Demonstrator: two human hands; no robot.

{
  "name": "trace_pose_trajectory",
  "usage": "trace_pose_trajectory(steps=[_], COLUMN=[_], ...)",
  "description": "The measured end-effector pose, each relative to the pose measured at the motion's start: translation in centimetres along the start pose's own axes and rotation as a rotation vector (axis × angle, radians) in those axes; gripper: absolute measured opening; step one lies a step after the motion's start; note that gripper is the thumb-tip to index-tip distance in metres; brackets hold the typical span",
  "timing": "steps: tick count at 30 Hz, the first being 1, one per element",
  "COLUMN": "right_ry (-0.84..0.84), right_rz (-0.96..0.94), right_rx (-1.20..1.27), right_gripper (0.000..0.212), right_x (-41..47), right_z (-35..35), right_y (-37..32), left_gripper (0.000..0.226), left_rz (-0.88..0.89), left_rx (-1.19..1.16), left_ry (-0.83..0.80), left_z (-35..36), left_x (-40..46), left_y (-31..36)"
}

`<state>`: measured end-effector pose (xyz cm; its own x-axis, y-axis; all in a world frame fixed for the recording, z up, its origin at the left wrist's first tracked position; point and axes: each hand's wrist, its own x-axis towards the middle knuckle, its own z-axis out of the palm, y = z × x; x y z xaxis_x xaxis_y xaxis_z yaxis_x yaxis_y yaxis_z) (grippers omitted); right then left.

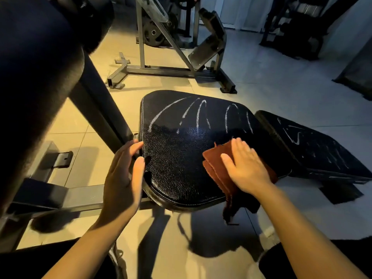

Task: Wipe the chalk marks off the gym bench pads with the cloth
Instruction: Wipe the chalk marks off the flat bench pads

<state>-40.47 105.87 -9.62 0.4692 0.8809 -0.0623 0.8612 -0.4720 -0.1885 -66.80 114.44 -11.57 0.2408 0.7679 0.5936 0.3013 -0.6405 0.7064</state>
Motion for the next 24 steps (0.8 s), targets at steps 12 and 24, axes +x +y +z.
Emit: trace_pose_trajectory(steps=[12,24], right_ry=[0.007,0.029], right_rz=[-0.642,-0.029], right_rx=[0.005,0.015], right_gripper=[0.065,0.070], right_x=[-0.9,3.0], right_z=[1.6,0.5], right_y=[-15.2,-3.7], left_gripper=[0.069,0.037], left_rz=[-0.102,0.005], left_rx=[0.052,0.129], left_ry=[0.028,-0.047], left_z=[-2.1,-1.4], left_x=[0.5,0.0], left_y=[0.4,-0.5])
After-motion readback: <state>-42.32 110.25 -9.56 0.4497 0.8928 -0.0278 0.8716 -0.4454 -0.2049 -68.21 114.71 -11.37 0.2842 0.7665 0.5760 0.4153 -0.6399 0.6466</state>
